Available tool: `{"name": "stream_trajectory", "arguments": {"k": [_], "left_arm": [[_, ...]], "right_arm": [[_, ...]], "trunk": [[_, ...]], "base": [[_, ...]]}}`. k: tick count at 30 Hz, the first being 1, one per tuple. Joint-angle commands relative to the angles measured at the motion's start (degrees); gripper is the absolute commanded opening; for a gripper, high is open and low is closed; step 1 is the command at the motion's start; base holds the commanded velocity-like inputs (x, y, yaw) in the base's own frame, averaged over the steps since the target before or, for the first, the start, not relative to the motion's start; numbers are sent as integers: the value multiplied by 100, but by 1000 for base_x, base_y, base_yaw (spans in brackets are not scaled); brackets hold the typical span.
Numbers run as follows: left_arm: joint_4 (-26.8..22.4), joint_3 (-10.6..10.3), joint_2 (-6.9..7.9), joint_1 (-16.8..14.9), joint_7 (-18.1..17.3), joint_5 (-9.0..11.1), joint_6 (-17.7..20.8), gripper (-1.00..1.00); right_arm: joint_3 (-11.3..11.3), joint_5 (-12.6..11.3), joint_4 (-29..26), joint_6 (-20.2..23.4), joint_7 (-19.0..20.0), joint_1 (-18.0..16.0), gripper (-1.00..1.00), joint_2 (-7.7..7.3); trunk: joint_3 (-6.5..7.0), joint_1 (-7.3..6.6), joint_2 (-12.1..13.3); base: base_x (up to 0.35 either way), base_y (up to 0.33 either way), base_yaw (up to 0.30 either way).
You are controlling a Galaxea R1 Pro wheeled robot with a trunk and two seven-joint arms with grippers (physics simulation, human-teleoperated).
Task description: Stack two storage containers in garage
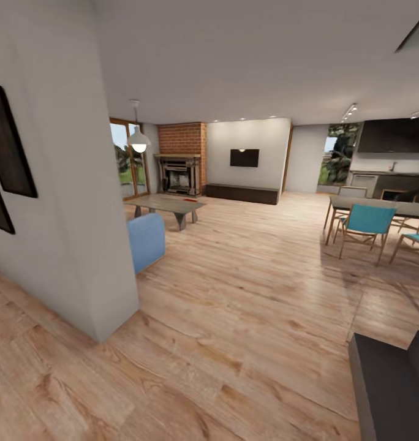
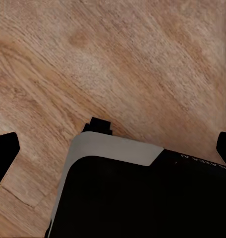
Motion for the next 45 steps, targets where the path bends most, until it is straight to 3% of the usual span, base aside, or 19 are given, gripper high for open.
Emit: {"name": "stream_trajectory", "arguments": {"k": [1, 19, 45], "left_arm": [[-1, -49, 0, -2, 14, 44, -12, 100], [-1, -49, -1, -2, 14, 44, -12, 100], [1, -56, -3, -2, 14, 36, -12, 100]], "right_arm": [[47, -38, 14, -26, -16, -8, 100, 3], [47, -36, 14, -24, -16, -8, 100, -3], [57, -39, 14, -32, -25, -8, 100, -18]], "trunk": [[-7, 4, -4], [-7, 4, -4], [-7, 4, -4]], "base": [[325, 0, -227], [325, 0, -231], [325, 0, -5]]}}
